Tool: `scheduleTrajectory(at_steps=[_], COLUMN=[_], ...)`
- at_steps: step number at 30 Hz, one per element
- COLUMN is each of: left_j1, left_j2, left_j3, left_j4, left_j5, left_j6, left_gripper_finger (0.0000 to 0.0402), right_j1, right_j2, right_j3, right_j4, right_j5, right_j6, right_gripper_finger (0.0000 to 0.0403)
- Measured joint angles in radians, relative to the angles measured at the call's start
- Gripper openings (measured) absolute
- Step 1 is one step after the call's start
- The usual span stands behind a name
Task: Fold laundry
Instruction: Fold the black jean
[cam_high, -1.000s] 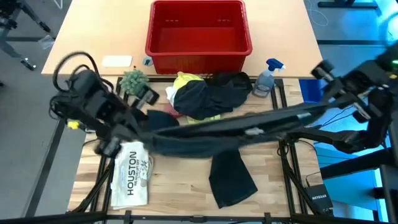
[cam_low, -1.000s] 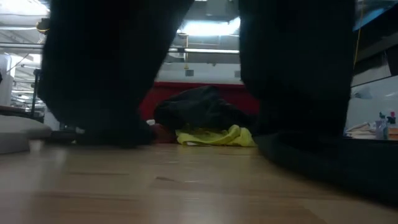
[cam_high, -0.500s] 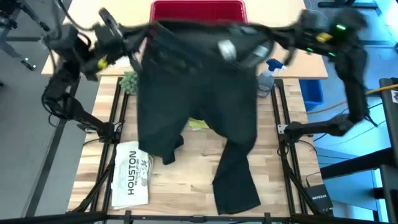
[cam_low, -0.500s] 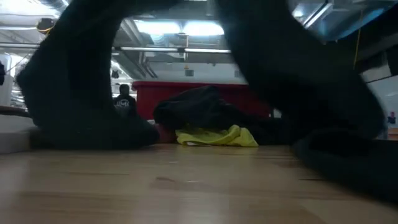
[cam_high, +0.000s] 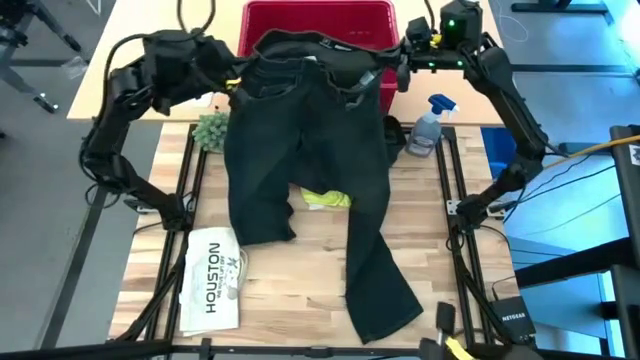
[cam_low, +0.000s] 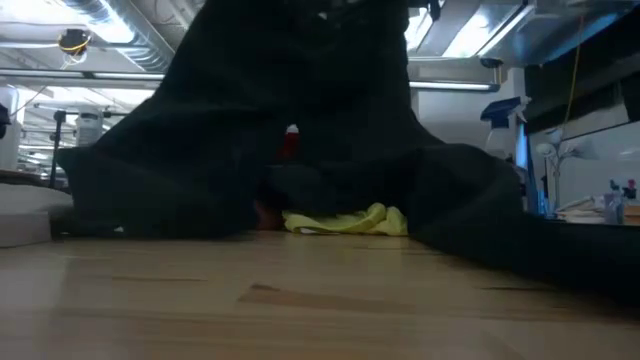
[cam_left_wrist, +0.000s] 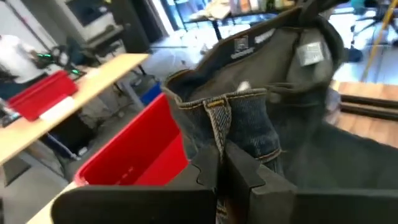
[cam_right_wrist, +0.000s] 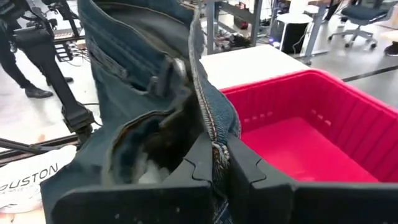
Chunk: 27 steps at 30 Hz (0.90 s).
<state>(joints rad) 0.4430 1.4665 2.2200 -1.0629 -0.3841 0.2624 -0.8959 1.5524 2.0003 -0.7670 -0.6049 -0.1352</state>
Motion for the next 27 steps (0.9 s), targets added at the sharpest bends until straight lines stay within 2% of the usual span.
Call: scheduleTrajectory(at_steps=[3, 8, 13, 19, 27], left_j1=[0.052, 0.141, 0.214, 0.282, 0.391], left_j2=[0.017, 0.049, 0.068, 0.097, 0.158], left_j3=[0.0, 0.0, 0.0, 0.0, 0.0], left_j4=[0.016, 0.015, 0.033, 0.062, 0.076], left_j5=[0.072, 0.124, 0.221, 0.263, 0.382], left_j6=[0.01, 0.041, 0.036, 0.055, 0.059], left_gripper_finger=[0.0, 0.0, 0.0, 0.0, 0.0], right_j1=[0.0, -0.001, -0.008, -0.012, -0.085], right_j2=[0.017, 0.041, 0.056, 0.055, 0.113], right_j3=[0.001, 0.001, 0.001, 0.001, 0.002], right_j4=[0.005, 0.017, 0.046, 0.075, 0.082], right_j5=[-0.015, -0.006, 0.011, 0.057, 0.089], right_j6=[0.001, -0.002, -0.012, -0.033, -0.012], right_gripper_finger=[0.0012, 0.0012, 0.0012, 0.0012, 0.0012])
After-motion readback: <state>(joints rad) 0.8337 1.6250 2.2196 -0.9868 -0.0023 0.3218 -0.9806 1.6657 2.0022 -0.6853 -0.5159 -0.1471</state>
